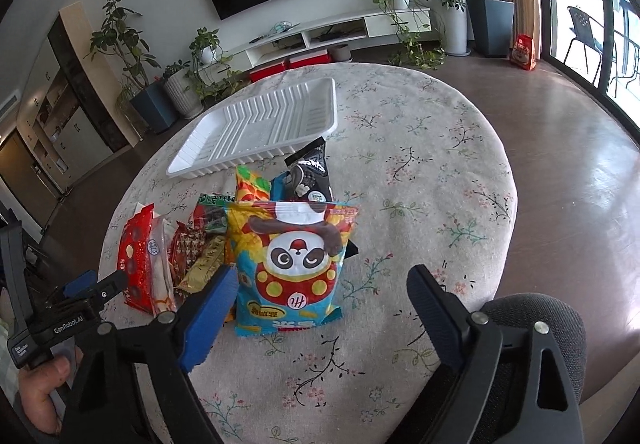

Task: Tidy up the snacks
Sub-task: 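Grasp the red Mylikes bag with the left gripper while the right gripper grasps the panda-print bag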

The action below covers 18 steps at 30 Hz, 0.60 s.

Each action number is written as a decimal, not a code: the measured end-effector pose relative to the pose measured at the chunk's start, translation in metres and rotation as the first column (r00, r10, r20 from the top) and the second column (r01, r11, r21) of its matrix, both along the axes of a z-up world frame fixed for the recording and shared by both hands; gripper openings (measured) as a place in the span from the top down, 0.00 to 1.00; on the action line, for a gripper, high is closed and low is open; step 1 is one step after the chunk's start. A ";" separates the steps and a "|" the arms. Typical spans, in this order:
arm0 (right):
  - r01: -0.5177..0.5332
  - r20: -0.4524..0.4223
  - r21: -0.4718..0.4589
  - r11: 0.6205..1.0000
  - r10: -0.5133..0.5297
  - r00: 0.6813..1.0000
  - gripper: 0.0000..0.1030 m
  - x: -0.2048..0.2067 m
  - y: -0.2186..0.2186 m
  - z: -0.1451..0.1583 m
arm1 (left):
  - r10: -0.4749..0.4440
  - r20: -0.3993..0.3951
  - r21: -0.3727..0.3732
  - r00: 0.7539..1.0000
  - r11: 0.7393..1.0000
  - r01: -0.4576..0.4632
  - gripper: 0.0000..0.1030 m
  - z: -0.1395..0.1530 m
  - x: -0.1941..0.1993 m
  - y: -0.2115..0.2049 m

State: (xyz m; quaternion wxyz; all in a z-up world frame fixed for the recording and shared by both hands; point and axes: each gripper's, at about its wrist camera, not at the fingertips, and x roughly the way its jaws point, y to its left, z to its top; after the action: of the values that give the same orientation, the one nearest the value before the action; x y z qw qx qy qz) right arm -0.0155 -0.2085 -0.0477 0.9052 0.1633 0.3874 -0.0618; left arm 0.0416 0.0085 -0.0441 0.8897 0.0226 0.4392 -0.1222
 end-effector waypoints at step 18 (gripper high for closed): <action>-0.017 -0.013 0.031 0.999 0.017 1.000 0.20 0.004 -0.006 -0.004 | -0.117 -0.068 -0.137 0.991 0.985 0.107 0.67 -0.008 0.031 -0.007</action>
State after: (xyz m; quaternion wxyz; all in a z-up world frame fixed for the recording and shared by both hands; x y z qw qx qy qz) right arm -0.0110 -0.2140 -0.0514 0.9006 0.1734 0.3956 -0.0492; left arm 0.0725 0.0015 -0.0518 0.8638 -0.0167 0.4614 -0.2017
